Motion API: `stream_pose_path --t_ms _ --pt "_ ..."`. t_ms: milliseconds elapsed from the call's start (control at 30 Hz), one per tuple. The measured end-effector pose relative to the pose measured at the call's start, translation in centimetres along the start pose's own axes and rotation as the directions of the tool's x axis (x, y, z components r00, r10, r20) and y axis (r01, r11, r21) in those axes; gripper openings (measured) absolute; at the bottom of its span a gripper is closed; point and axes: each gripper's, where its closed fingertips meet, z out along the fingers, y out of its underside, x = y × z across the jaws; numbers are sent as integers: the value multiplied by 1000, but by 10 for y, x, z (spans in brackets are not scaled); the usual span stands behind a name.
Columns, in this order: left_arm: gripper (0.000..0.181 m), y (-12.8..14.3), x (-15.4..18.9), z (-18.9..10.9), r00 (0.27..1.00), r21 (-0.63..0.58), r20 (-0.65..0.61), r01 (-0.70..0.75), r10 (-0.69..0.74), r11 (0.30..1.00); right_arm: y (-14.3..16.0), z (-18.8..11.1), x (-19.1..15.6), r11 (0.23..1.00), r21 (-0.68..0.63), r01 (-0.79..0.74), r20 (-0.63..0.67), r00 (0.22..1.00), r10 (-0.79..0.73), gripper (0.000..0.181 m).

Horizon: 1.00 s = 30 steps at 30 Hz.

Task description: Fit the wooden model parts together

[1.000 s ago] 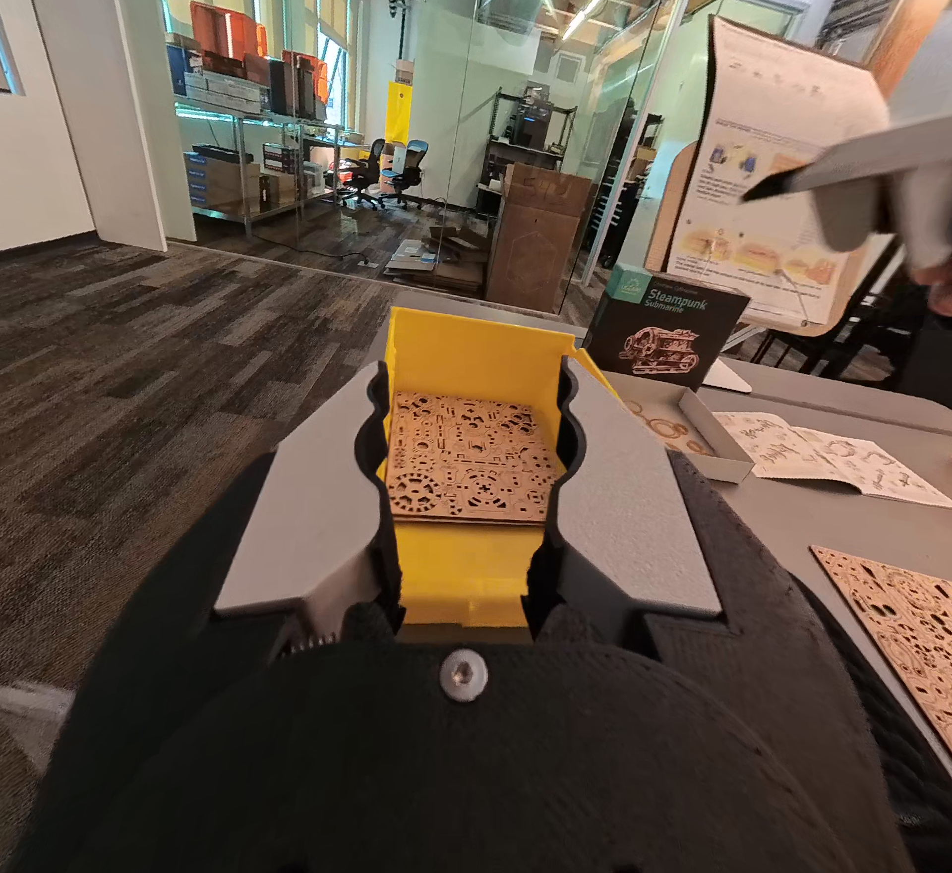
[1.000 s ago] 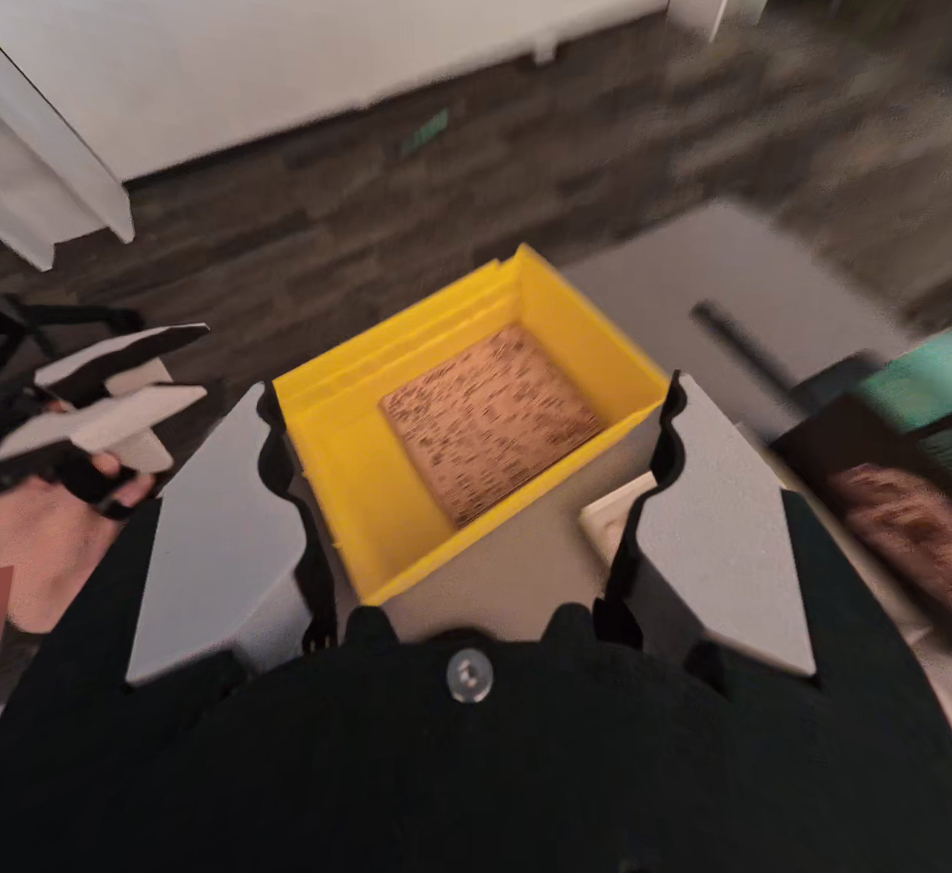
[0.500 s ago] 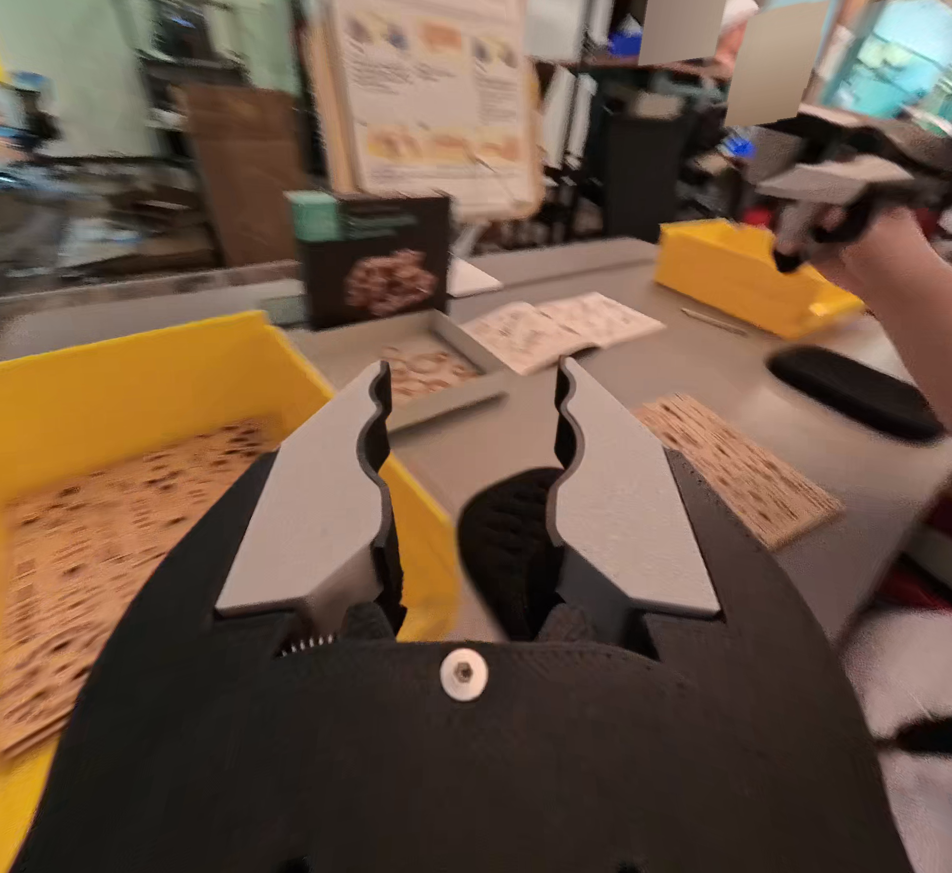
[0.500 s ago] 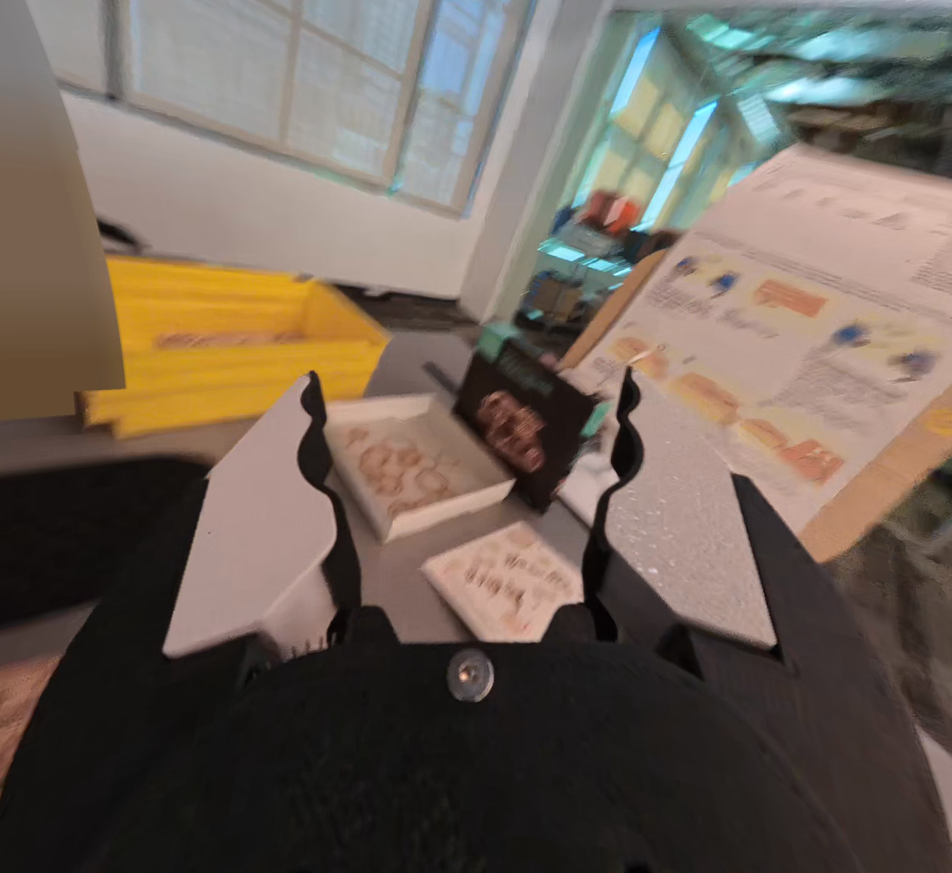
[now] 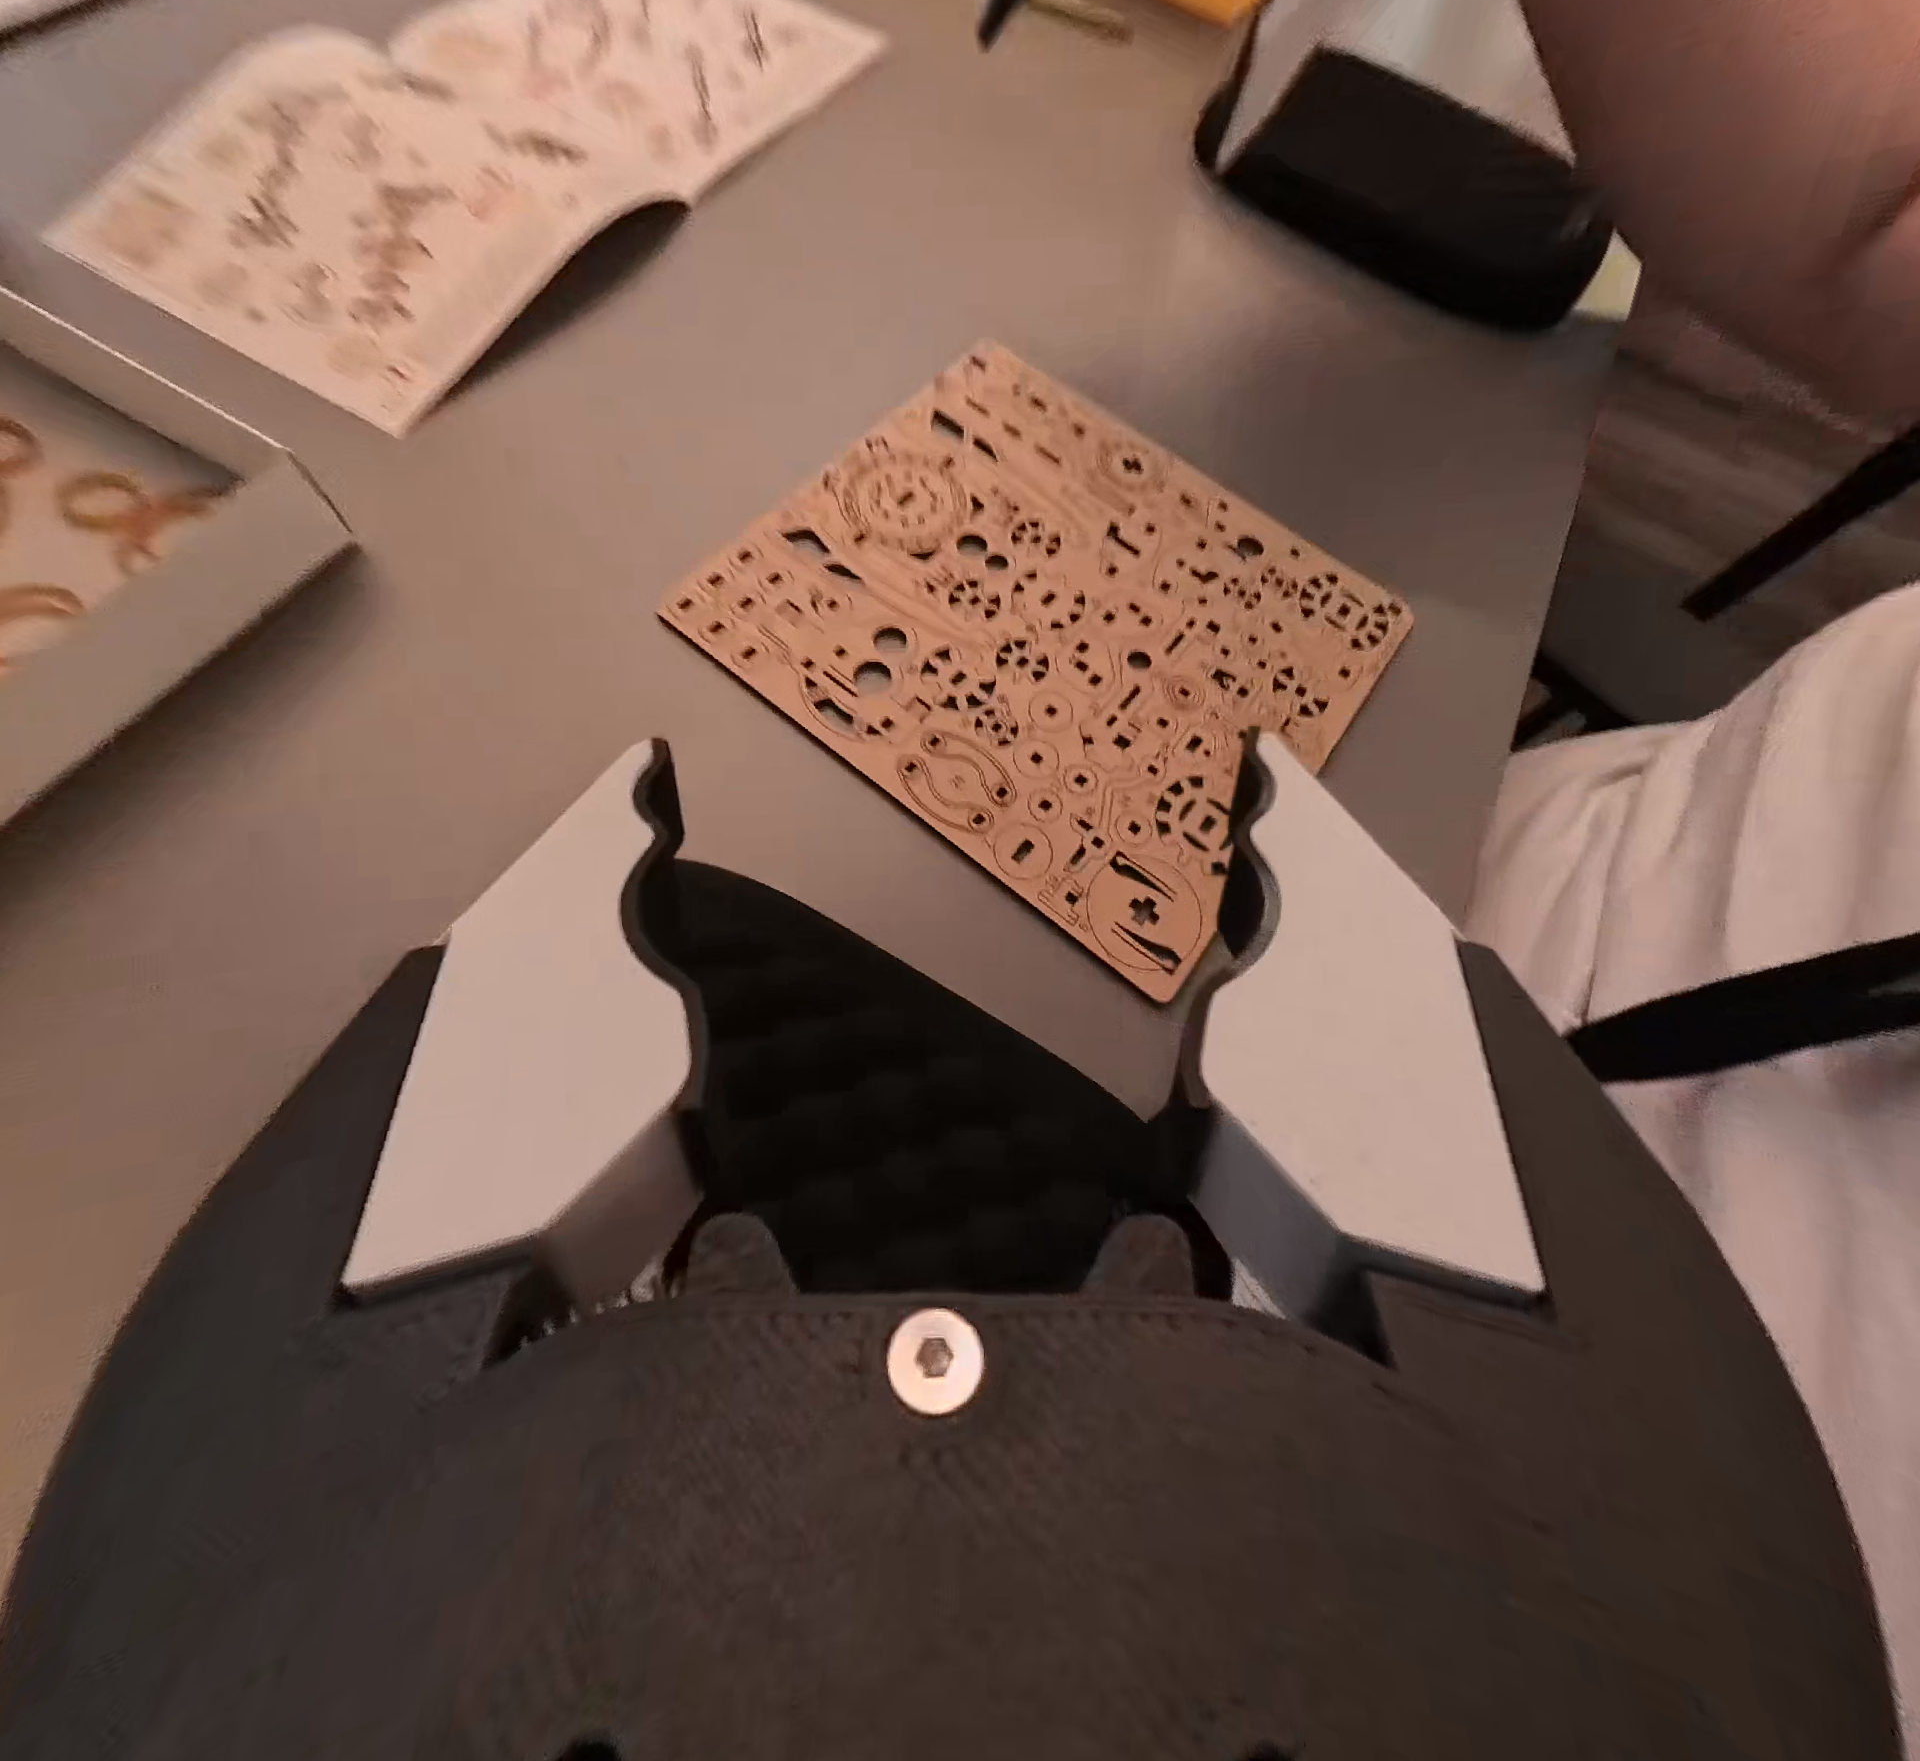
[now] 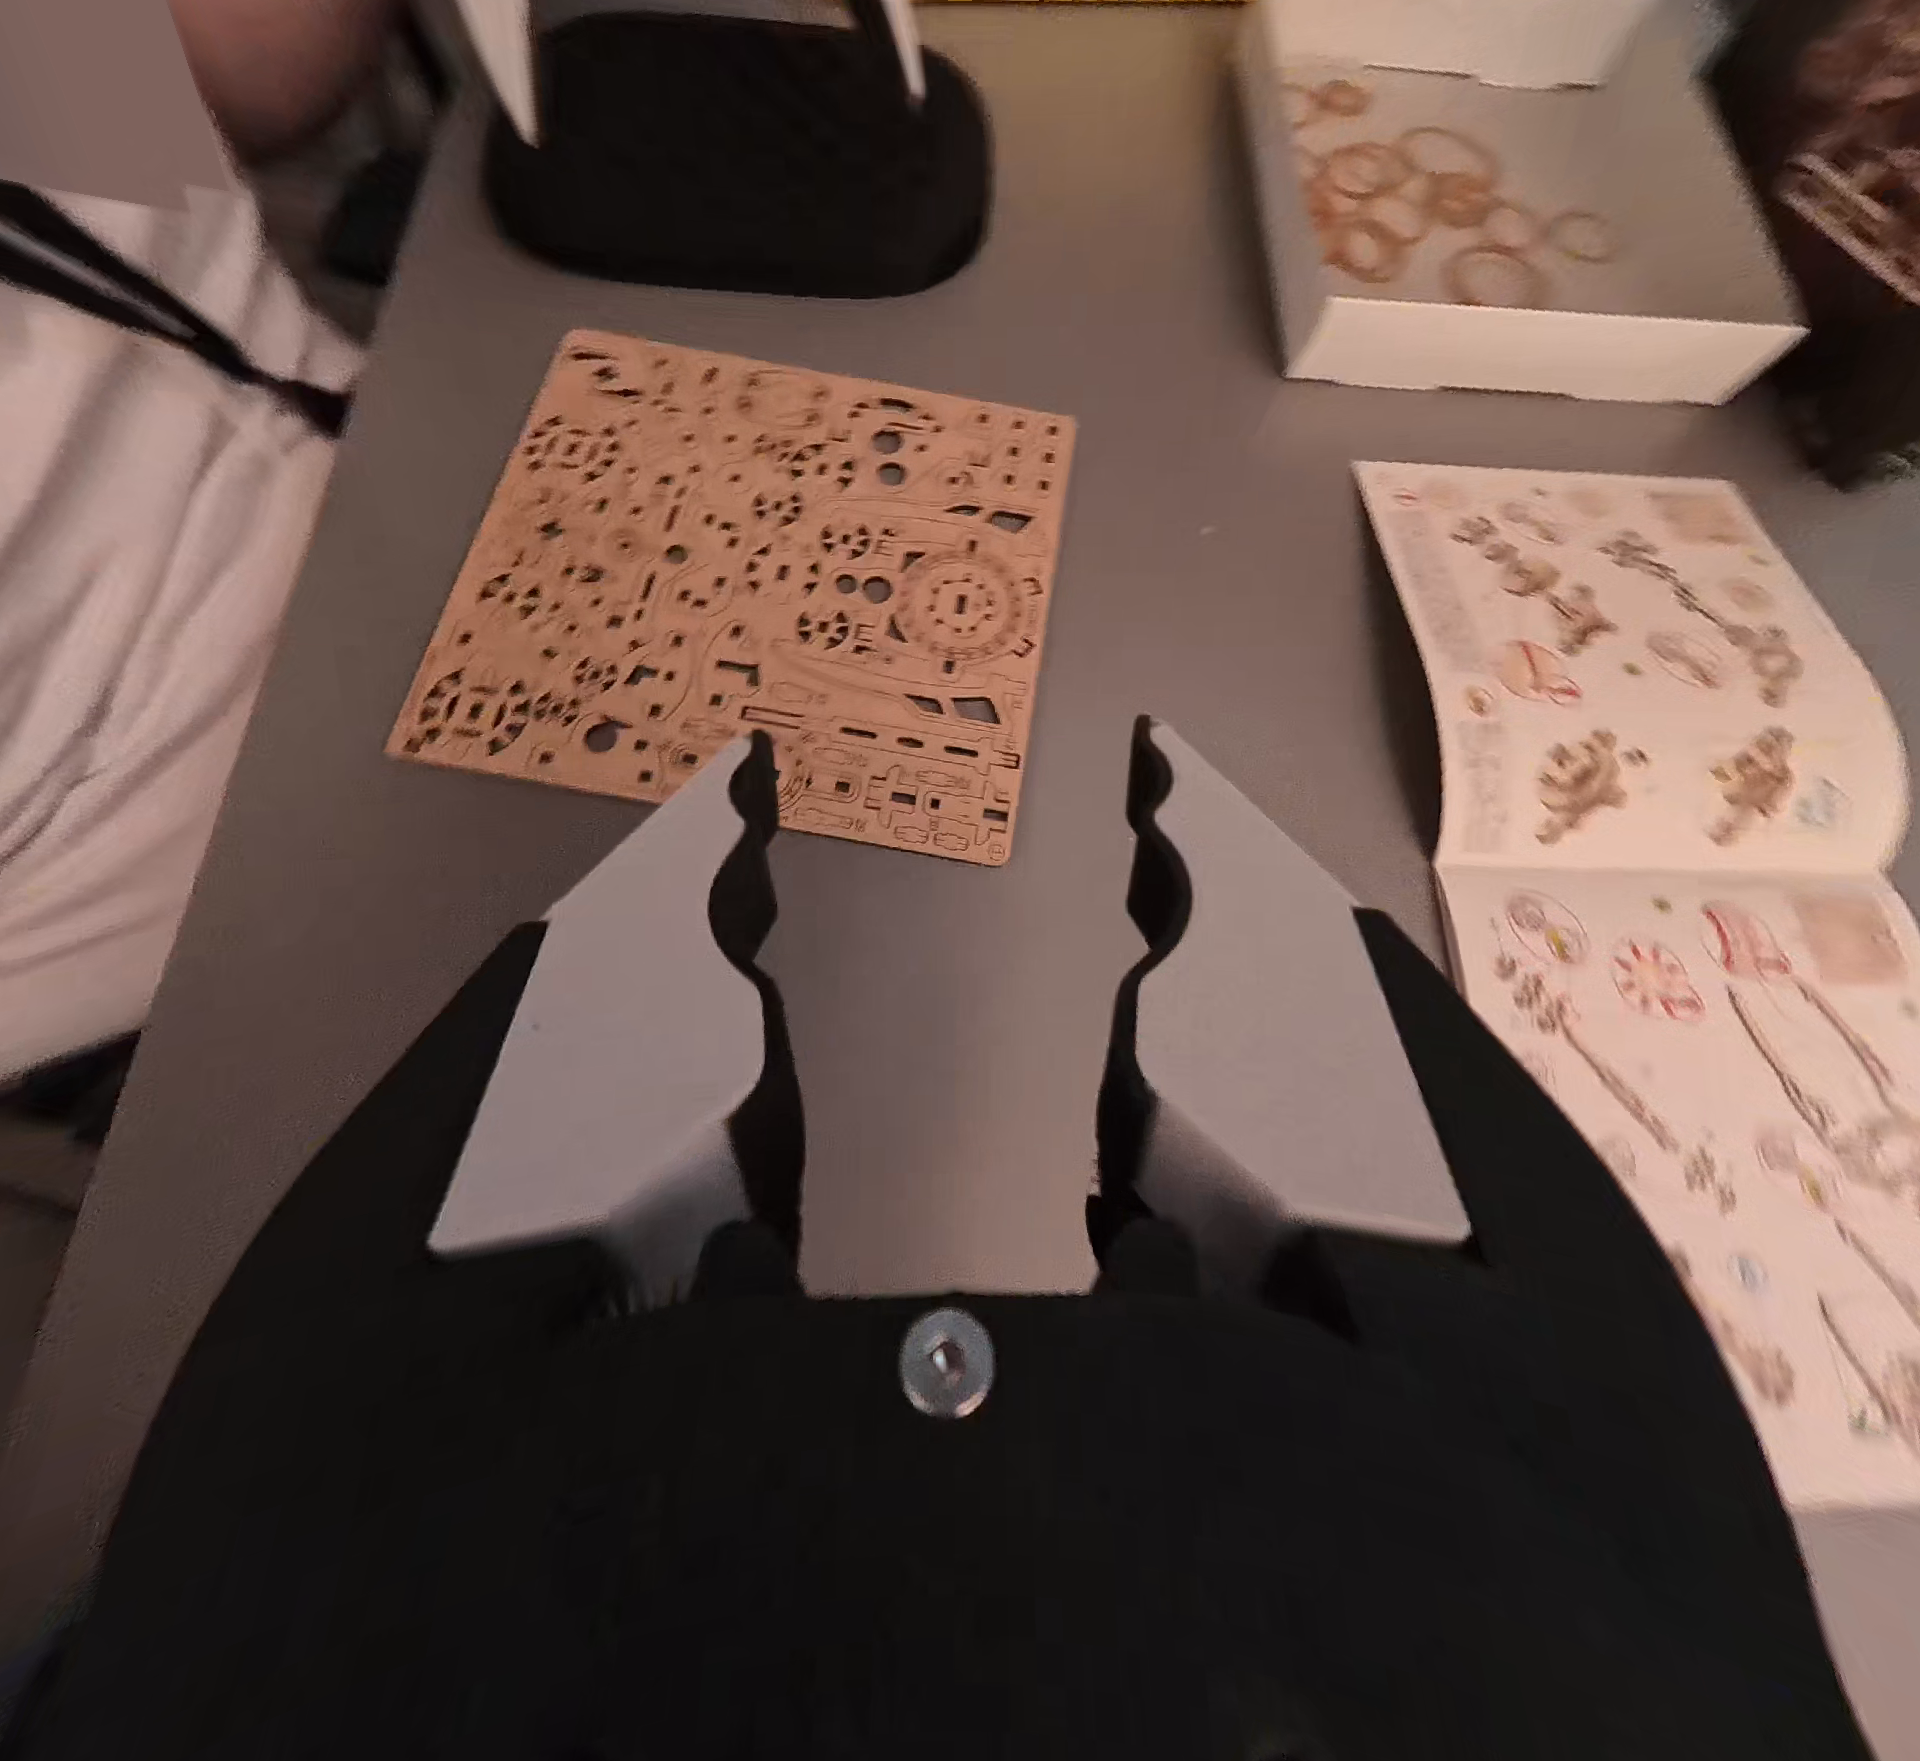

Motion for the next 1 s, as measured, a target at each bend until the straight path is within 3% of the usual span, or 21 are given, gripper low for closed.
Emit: stream_pose_path --t_ms 100,233,367,467,600,1000 --pt "106 14 8 16 1000 -97 -21 5 -7 995 -2 3 11 1000 -2 25 117 993 -24 58" --pt "107 32 8 31 998 -231 59 -6 20 973 7 22 31 999 28 30 156 987 -34 55" --pt "107 48 12 38 994 -345 107 2 37 939 21 30 17 995 100 -20 212 977 -2 50" --pt "109 52 20 40 996 -358 77 -8 38 934 36 31 16 998 61 11 201 979 -23 50" --pt "120 56 30 41 999 -378 24 -22 34 925 29 30 18 991 117 -64 238 971 35 50" --pt "120 63 26 50 988 -395 95 -78 125 915 9 17 28 963 243 -118 214 975 65 50"
